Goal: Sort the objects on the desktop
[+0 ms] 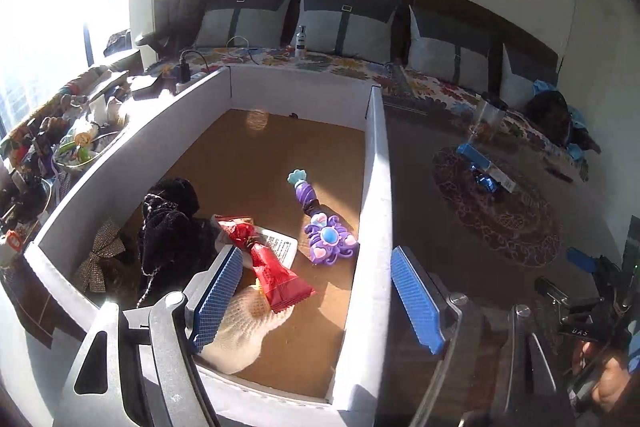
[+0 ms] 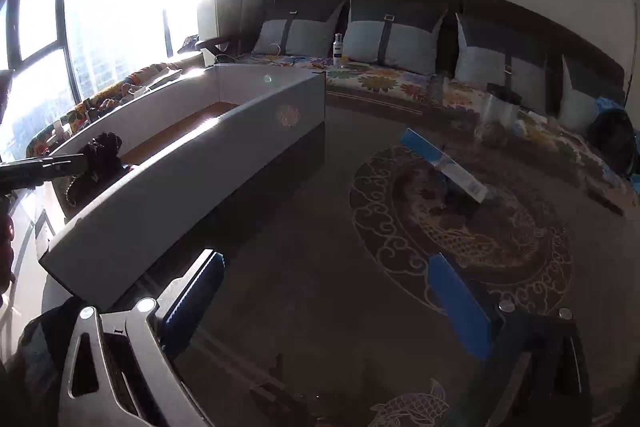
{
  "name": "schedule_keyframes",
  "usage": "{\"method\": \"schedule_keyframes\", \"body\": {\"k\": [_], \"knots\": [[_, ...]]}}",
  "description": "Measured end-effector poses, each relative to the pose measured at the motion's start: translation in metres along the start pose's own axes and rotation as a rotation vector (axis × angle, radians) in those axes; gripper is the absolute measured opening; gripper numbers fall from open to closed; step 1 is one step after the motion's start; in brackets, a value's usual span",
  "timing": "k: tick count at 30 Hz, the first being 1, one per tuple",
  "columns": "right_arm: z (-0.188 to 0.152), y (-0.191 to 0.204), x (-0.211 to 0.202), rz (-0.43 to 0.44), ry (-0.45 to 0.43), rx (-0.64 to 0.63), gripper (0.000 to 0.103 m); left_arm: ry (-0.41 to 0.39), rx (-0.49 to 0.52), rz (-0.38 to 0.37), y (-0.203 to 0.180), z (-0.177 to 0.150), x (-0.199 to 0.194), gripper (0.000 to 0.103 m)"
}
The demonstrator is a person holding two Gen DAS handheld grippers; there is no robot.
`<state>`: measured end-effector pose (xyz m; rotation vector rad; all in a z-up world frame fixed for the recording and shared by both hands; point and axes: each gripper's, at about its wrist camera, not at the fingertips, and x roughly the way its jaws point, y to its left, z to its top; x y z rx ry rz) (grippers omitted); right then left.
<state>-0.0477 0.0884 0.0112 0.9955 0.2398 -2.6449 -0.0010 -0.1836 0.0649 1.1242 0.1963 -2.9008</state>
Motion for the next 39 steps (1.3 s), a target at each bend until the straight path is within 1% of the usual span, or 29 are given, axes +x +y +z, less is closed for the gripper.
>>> {"method": "schedule_keyframes", "body": {"k": [2, 3, 4, 5, 6, 8, 10, 13, 14, 15, 16, 17, 19, 21, 23, 27, 30, 32, 33, 34, 39], "knots": [[-0.026, -0.038, 0.008, -0.079, 0.061, 0.027, 0.102, -0.007, 0.059, -0.071, -0.041, 0.004, -0.004, 0.082], [-0.039, -0.055, 0.008, -0.104, 0.072, 0.047, 0.102, -0.003, 0.087, -0.102, -0.061, 0.005, -0.002, 0.094], [-0.049, -0.07, 0.005, -0.122, 0.073, 0.066, 0.102, -0.001, 0.111, -0.128, -0.081, 0.006, 0.001, 0.099], [-0.059, -0.081, 0.004, -0.138, 0.078, 0.089, 0.102, 0.004, 0.133, -0.15, -0.101, 0.005, 0.007, 0.099], [-0.062, -0.092, 0.002, -0.15, 0.092, 0.143, 0.102, 0.02, 0.155, -0.166, -0.12, 0.002, 0.016, 0.099], [-0.058, -0.107, 0.002, -0.117, 0.099, 0.233, 0.102, 0.065, 0.195, -0.174, -0.154, -0.005, 0.042, 0.099], [-0.054, -0.11, 0.003, -0.127, 0.085, 0.242, 0.102, 0.108, 0.22, -0.158, -0.179, -0.019, 0.071, 0.099], [-0.052, -0.105, 0.009, -0.139, 0.108, 0.226, 0.102, 0.186, 0.222, -0.123, -0.2, -0.036, 0.117, 0.098], [-0.052, -0.105, 0.009, -0.137, 0.11, 0.226, 0.102, 0.196, 0.191, -0.135, -0.2, -0.038, 0.126, 0.098], [-0.052, -0.107, 0.009, -0.146, 0.11, 0.225, 0.1, 0.21, 0.172, -0.126, -0.2, -0.04, 0.135, 0.098], [-0.053, -0.106, 0.011, -0.181, 0.131, 0.211, 0.099, 0.22, 0.163, -0.106, -0.2, -0.041, 0.143, 0.098], [-0.053, -0.109, 0.012, -0.163, 0.136, 0.224, 0.099, 0.224, 0.159, -0.091, -0.201, -0.042, 0.15, 0.098], [-0.055, -0.12, 0.011, -0.099, 0.126, 0.3, 0.099, 0.216, 0.146, -0.072, -0.199, -0.041, 0.158, 0.098], [-0.057, -0.128, 0.013, -0.118, 0.13, 0.336, 0.099, 0.21, 0.136, -0.059, -0.195, -0.039, 0.164, 0.098], [-0.058, -0.135, 0.017, -0.151, 0.151, 0.348, 0.099, 0.207, 0.144, -0.049, -0.191, -0.037, 0.171, 0.098], [-0.06, -0.147, 0.02, -0.158, 0.155, 0.398, 0.099, 0.213, 0.194, -0.012, -0.187, -0.036, 0.186, 0.099], [-0.061, -0.15, 0.024, -0.175, 0.167, 0.403, 0.099, 0.203, 0.154, -0.043, -0.179, -0.033, 0.187, 0.099], [-0.061, -0.151, 0.026, -0.184, 0.176, 0.405, 0.099, 0.206, 0.166, -0.033, -0.182, -0.033, 0.188, 0.1], [-0.062, -0.152, 0.028, -0.187, 0.181, 0.407, 0.099, 0.214, 0.19, -0.018, -0.186, -0.034, 0.189, 0.102], [-0.062, -0.153, 0.03, -0.188, 0.186, 0.407, 0.099, 0.22, 0.195, -0.021, -0.188, -0.034, 0.19, 0.103], [-0.064, -0.153, 0.034, -0.2, 0.198, 0.407, 0.099, 0.217, 0.189, -0.022, -0.188, -0.034, 0.19, 0.103]]}}
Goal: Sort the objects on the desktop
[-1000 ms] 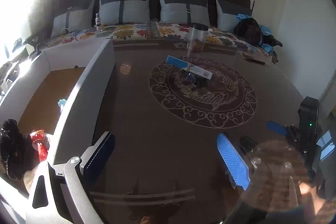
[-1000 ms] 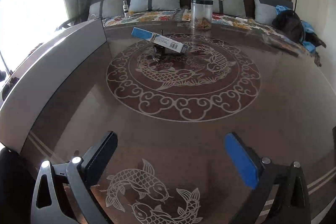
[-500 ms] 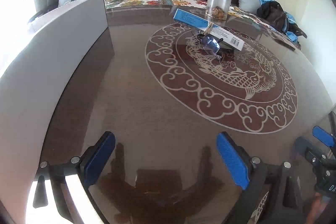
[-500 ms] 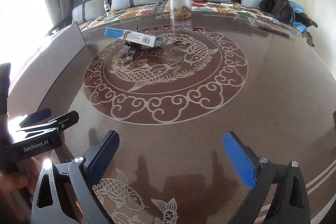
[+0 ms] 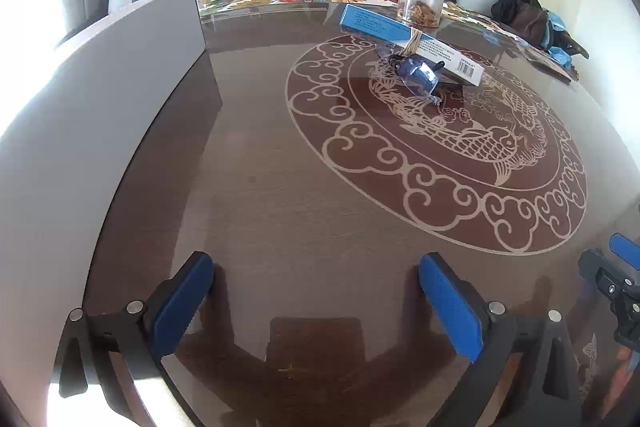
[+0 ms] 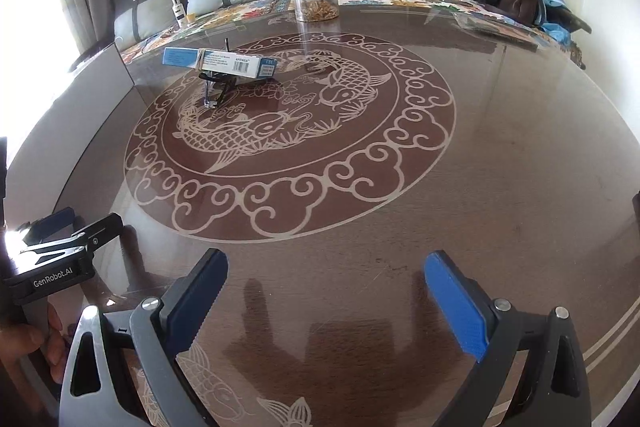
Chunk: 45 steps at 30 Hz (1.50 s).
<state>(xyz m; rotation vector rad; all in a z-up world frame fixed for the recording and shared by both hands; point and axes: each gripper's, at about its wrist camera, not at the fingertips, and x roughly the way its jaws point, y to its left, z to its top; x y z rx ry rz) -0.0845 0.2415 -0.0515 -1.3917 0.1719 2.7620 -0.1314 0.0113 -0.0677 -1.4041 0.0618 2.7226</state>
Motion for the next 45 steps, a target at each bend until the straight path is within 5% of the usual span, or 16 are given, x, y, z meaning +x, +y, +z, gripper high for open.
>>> {"method": "schedule_keyframes", "body": {"k": [11, 23, 27, 30, 37, 42, 45], "knots": [[0.001, 0.004, 0.007, 0.004, 0.03, -0.063, 0.099, 0.0, 0.0, 0.0, 0.0, 0.0, 0.001, 0.103], [0.091, 0.082, 0.079, 0.004, -0.108, -0.88, 0.094, 0.001, -0.001, -0.005, 0.0, 0.0, 0.0, 0.103], [0.112, 0.114, 0.101, -0.025, -0.142, -1.03, 0.071, 0.001, -0.001, -0.005, 0.0, 0.0, 0.0, 0.103], [0.127, 0.122, 0.113, -0.005, -0.118, -1.047, 0.029, 0.0, -0.002, -0.005, 0.0, 0.0, 0.0, 0.103], [0.162, 0.059, 0.085, 0.283, -0.031, -0.584, 0.022, 0.001, -0.002, -0.006, 0.0, 0.0, 0.0, 0.103], [0.125, -0.043, 0.068, 0.562, 0.121, 0.064, 0.023, 0.001, -0.002, -0.007, 0.0, 0.0, 0.0, 0.103], [0.076, -0.102, 0.063, 0.487, 0.173, 0.396, 0.036, 0.002, -0.002, -0.006, 0.0, 0.0, 0.0, 0.103]]}}
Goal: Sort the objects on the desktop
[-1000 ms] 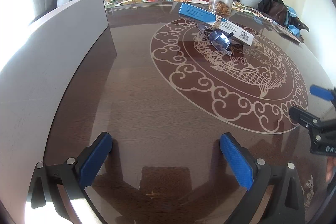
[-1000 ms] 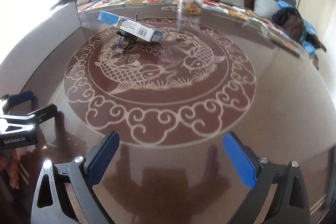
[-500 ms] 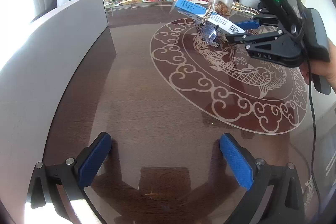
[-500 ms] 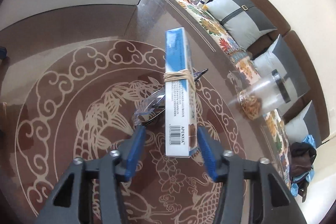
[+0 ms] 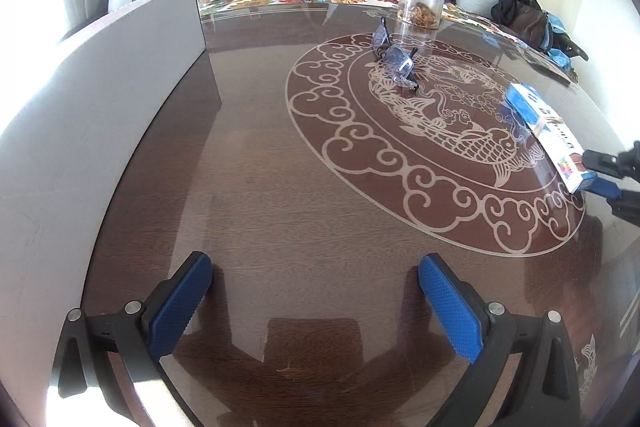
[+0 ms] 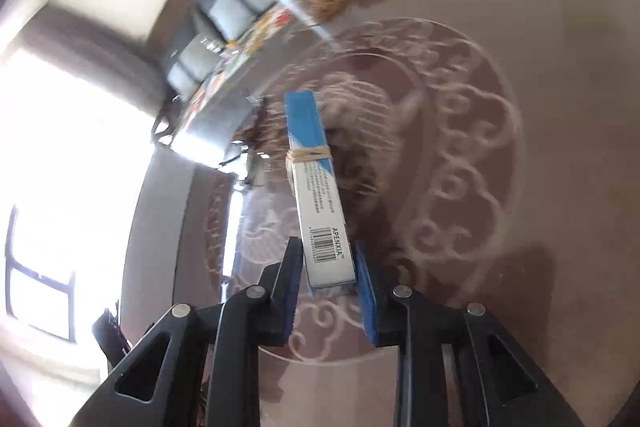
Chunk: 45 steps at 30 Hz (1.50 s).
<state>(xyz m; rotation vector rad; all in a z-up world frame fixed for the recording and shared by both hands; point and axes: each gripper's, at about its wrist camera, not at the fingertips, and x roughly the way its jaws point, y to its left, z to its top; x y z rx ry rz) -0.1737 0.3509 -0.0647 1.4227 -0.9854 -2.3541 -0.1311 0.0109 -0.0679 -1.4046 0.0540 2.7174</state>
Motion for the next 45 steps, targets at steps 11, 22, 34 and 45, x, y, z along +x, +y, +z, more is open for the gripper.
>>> {"method": "schedule_keyframes", "body": {"k": [11, 22, 34, 45], "knots": [[-0.056, 0.086, -0.018, -0.455, -0.262, -0.587, 0.103, 0.0, -0.004, 0.006, 0.001, -0.001, -0.001, 0.103], [-0.048, 0.064, 0.018, -0.436, -0.119, -0.521, 0.103, 0.0, -0.004, 0.006, 0.001, -0.001, -0.001, 0.103], [-0.049, 0.066, 0.033, -0.482, -0.085, -0.551, 0.103, 0.0, -0.004, 0.005, 0.001, -0.001, -0.001, 0.103], [-0.052, 0.066, 0.033, -0.493, -0.101, -0.57, 0.103, 0.0, -0.004, 0.005, 0.001, -0.001, -0.002, 0.103]]}}
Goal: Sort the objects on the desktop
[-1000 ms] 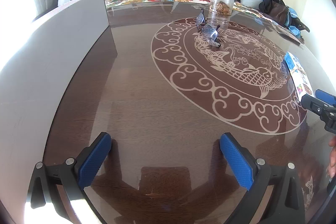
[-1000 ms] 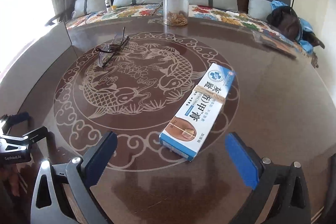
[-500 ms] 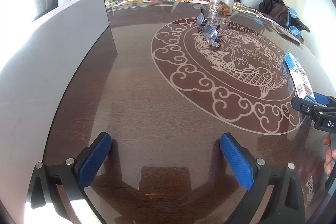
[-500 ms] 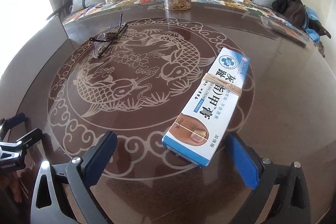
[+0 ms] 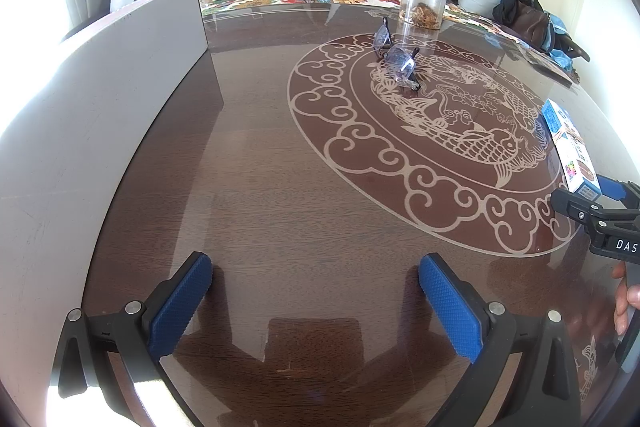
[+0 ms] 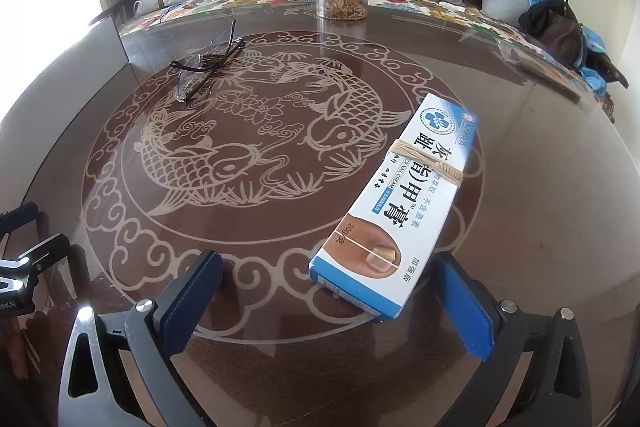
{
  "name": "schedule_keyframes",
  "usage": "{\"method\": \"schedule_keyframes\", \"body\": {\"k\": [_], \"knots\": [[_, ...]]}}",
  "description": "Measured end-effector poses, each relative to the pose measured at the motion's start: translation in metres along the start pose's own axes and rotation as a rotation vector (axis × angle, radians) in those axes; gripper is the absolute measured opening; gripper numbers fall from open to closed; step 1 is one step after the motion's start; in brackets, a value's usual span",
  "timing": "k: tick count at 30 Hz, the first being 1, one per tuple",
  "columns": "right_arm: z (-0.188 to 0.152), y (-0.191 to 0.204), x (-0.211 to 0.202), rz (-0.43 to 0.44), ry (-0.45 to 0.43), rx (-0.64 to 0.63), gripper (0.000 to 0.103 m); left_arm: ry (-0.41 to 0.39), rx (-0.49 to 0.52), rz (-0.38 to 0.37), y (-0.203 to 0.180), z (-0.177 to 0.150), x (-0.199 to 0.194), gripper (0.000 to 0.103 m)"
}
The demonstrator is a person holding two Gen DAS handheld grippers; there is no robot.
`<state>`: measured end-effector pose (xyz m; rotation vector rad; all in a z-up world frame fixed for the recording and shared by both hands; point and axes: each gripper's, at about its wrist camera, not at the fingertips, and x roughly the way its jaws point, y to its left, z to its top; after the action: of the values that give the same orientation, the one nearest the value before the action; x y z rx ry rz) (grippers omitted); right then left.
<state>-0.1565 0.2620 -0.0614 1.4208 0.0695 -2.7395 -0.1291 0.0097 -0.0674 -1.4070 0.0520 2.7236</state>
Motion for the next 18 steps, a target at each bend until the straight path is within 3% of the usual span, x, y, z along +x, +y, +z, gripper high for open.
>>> {"method": "schedule_keyframes", "body": {"k": [18], "knots": [[-0.0006, 0.0006, 0.0004, -0.003, -0.005, 0.001, 0.103, 0.0, 0.0, 0.0, 0.0001, 0.0, 0.0004, 0.103]]}}
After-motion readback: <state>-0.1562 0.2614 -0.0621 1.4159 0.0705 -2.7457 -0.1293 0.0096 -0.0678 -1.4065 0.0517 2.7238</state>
